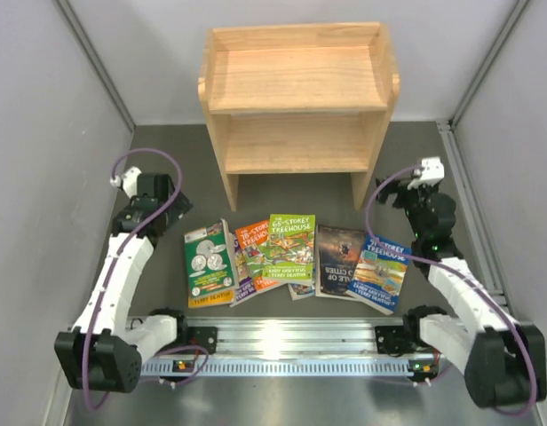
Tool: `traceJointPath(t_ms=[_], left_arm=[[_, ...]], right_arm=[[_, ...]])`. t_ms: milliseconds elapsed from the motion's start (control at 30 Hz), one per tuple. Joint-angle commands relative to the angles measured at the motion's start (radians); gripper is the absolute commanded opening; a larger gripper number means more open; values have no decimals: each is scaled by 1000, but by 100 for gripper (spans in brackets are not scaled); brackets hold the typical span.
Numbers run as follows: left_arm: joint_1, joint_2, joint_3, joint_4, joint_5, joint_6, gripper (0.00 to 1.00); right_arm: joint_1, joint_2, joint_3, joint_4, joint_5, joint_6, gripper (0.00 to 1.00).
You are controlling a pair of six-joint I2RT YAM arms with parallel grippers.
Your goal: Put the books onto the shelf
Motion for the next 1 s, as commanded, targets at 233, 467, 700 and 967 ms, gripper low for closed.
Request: traceJointPath(t_ms=[233, 467, 700, 967], left_arm=[[2, -130, -28, 63, 355, 49, 99], [0, -3, 37, -210, 228, 44, 98], [0, -56, -99, -200, 295, -31, 99], [-4, -138, -248, -178, 298, -109, 99]], right_arm=[[43, -295, 291, -873, -129, 775, 100], [112, -398, 330, -1169, -113, 744, 100], [112, -412, 360, -1209, -289, 689, 100], [170, -343, 357, -1099, -400, 666, 100]])
